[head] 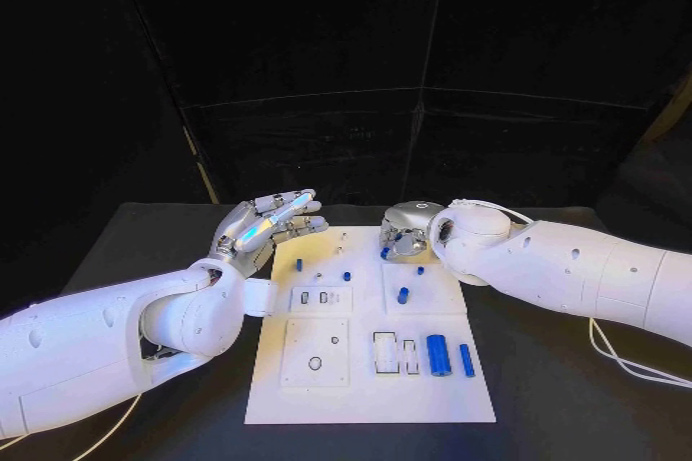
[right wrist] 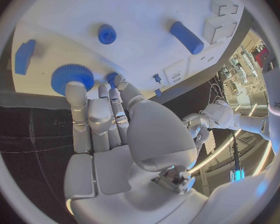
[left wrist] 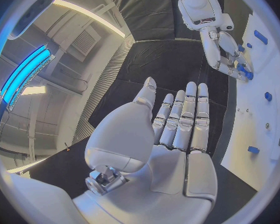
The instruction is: Assemble the parts on the task board
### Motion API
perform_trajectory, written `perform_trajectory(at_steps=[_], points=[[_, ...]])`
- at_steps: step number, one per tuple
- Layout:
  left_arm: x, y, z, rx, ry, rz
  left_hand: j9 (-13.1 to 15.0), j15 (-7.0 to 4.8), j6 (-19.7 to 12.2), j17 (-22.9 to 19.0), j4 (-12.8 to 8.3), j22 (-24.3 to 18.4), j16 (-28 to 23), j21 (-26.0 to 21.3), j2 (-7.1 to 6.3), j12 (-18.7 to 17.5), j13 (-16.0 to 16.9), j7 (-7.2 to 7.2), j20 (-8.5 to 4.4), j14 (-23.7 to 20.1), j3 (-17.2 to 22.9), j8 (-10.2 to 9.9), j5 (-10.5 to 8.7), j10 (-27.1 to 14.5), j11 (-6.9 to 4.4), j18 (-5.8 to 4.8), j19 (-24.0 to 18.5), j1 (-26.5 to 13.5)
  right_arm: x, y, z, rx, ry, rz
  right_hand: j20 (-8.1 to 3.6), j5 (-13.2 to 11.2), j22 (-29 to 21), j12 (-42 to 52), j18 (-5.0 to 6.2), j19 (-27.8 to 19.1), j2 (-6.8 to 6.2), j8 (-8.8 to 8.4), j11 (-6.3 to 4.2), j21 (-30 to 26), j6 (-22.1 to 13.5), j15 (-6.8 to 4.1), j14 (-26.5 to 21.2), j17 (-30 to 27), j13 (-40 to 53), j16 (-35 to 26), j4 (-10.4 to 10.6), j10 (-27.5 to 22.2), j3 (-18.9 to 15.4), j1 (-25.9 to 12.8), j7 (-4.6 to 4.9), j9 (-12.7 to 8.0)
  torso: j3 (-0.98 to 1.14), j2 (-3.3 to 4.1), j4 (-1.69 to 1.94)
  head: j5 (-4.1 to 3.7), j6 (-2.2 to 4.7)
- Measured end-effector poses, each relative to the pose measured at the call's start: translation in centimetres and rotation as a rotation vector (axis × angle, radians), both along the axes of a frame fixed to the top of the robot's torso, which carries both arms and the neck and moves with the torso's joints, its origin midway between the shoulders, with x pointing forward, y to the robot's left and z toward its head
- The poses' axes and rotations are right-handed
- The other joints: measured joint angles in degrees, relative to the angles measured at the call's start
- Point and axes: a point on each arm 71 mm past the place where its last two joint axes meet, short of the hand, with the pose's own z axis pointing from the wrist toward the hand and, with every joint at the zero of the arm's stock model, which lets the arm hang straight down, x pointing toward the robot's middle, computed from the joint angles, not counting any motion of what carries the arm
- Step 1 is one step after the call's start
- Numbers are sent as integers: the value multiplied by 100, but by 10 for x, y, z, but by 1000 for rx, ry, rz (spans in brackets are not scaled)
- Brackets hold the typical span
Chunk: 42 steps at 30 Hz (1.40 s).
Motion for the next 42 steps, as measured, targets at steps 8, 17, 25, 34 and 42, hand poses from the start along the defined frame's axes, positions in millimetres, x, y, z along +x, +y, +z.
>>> perform_trajectory(at_steps=[8,17,25,34,42], points=[[1,1,1,1,-2,1,0,0,0,0,-69,-19,-34,-26,0,-37,0,0,20,0,20,0,0,0,0,0,20,0,1,2,-1,-8,12,5,0,-10,21,0,0,0,10,0,0,33,0,0,0,23,0,23,-2,0,68,-10,0,-1,-1,7,0,8,-16],[1,1,2,1,-4,2,0,0,0,-1,-68,-19,-34,-26,22,-37,0,0,20,0,20,0,0,20,20,1,20,23,1,4,-2,-16,23,9,-21,-67,151,0,0,20,28,0,-22,160,81,0,0,122,-6,149,3,105,236,-28,-2,-1,3,18,0,24,-36],[1,1,2,1,-5,2,0,0,0,-1,-84,-25,-34,-26,22,-37,0,0,20,0,36,-22,0,20,20,0,20,23,2,5,-2,-16,21,8,-24,-370,311,-4,0,24,91,-1,-42,309,160,0,0,208,-17,258,-7,247,666,35,-2,-6,3,30,10,56,-70],[2,2,3,2,-6,3,0,0,0,1,-84,-24,-34,-26,22,-36,0,0,20,0,36,-22,0,20,20,0,20,23,-2,3,0,5,0,11,-53,-312,511,-23,-91,61,63,-5,-42,466,270,0,0,257,-21,366,-1,369,1143,8,-19,-6,-2,32,9,76,-69],[3,6,5,5,-9,10,-1,0,0,4,-84,-29,-34,-26,22,-37,0,0,20,0,37,-22,0,20,20,0,20,23,-8,6,8,84,-74,18,-41,-335,612,-15,-90,84,-120,1,-72,543,304,0,0,306,4,433,79,441,1393,-128,13,12,-8,26,8,81,2]])
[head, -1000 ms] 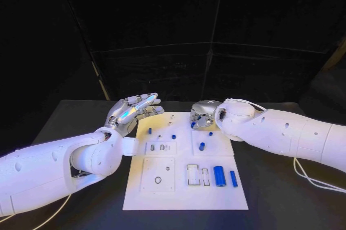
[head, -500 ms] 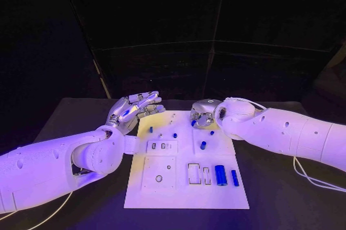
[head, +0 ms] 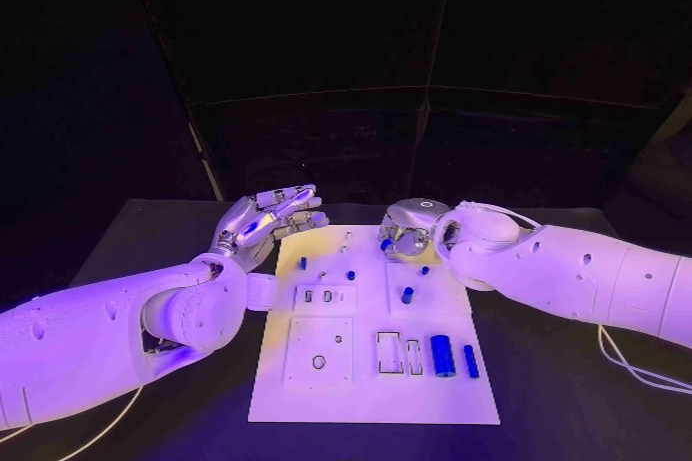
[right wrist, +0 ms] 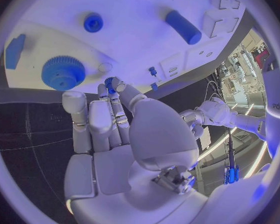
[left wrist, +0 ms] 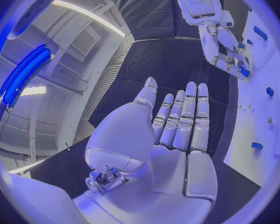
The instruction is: Assemble the parts on the task board
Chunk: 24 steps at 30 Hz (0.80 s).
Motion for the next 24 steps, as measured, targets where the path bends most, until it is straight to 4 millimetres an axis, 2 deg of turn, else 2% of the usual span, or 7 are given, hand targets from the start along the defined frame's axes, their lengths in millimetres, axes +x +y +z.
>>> perform_trajectory(at_steps=[5,8,16,24], points=[[1,1,0,1,-1,1,0,0,0,0,0,1,0,0,0,0,0,0,0,0,0,0,0,0,0,0,0,0,3,7,4,46,-41,-9,0,-84,13,10,0,0,-69,1,-9,26,1,0,0,4,-3,1,49,9,60,-91,0,-7,0,12,19,1,3],[1,2,1,2,-1,4,0,0,0,0,-16,1,0,0,0,0,0,0,0,0,16,0,0,0,0,0,0,0,6,11,5,62,-54,-15,0,-84,13,-21,0,0,-62,1,5,26,0,0,0,4,-8,0,50,-4,61,-99,0,-12,1,20,29,8,1],[3,3,0,1,0,10,0,0,0,-1,-16,-3,0,0,0,0,0,0,-17,0,16,0,0,0,0,0,17,0,13,26,8,97,-82,-20,0,-84,24,-23,1,0,-85,0,13,26,-1,0,0,15,-10,32,63,-12,81,-120,1,-20,2,36,31,41,17],[4,2,2,-1,0,9,0,0,0,4,-16,-4,0,0,0,0,0,0,-16,0,16,0,0,0,0,0,16,0,18,37,8,109,-87,-18,21,-84,39,-23,2,20,-116,-1,33,48,-2,0,0,41,-9,54,85,-34,103,-150,1,-24,-7,70,62,5,52]])
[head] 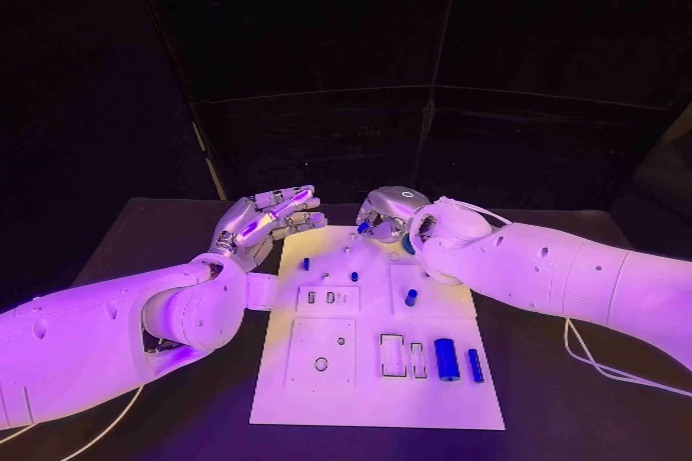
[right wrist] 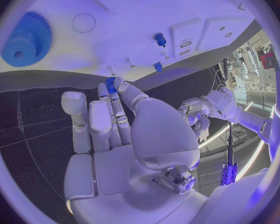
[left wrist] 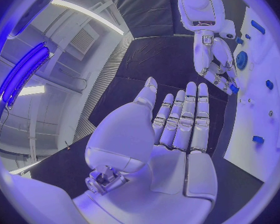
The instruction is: Assemble the parts on the task board
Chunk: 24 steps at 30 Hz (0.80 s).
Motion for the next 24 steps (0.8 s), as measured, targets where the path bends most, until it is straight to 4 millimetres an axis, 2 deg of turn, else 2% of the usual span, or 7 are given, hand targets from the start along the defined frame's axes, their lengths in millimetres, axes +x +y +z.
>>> perform_trajectory(at_steps=[7,24], points=[[0,-1,2,-2,-3,-2,0,0,0,-1,0,0,0,0,0,0,0,0,0,0,0,0,0,0,0,0,0,0,2,7,0,1,1,2,0,0,1,-6,0,0,0,0,0,0,-1,0,0,0,0,0,0,0,0,0,0,-4,-7,27,8,4,20],[1,-1,5,-3,-7,-4,0,0,0,-1,0,1,0,0,0,0,0,0,0,0,0,0,0,0,0,-1,0,0,6,15,-3,-23,28,2,0,0,12,-29,1,0,-23,-1,20,0,-3,0,0,-2,-5,0,39,-20,39,-22,-1,-1,-9,42,13,44,-49]])
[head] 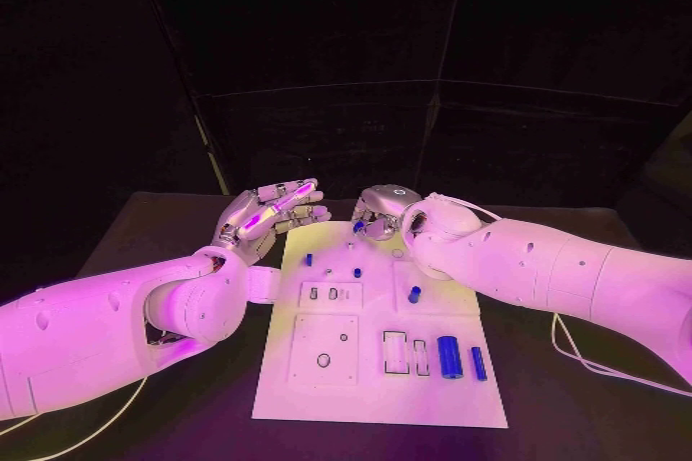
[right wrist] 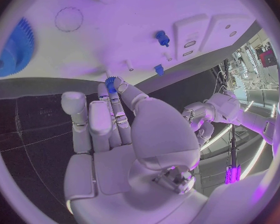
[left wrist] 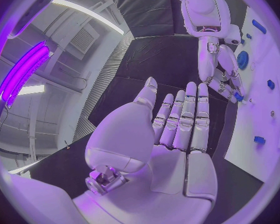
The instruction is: Assemble the parts on the task board
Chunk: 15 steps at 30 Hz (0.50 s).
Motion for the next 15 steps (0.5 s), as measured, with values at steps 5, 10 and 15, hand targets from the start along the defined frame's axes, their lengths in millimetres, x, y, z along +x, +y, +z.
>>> perform_trajectory(at_steps=[5,10,15], points=[[0,0,0,0,0,-1,0,0,0,0,0,0,0,0,0,0,0,0,0,0,0,0,0,0,0,1,0,0,1,1,-1,-6,4,-4,0,0,0,0,0,0,-23,0,0,21,-21,0,0,-3,1,0,0,0,0,-23,21,0,-1,6,0,13,-8],[0,-1,0,-1,0,-2,0,0,0,0,0,0,0,0,0,0,0,0,0,0,0,0,0,0,0,1,0,0,3,2,-1,-10,6,-12,0,0,-1,0,1,0,-23,0,-2,21,-41,0,0,-18,1,0,9,-42,41,-23,2,0,-3,7,2,17,-16],[0,-1,0,-1,1,-3,0,0,0,-1,0,-1,0,0,0,0,0,0,0,0,0,0,0,0,0,0,0,0,6,4,-1,-15,7,-22,0,0,-1,0,0,0,-45,1,18,21,-64,0,0,-18,1,0,26,-63,58,-45,24,0,-5,9,8,21,-21]])
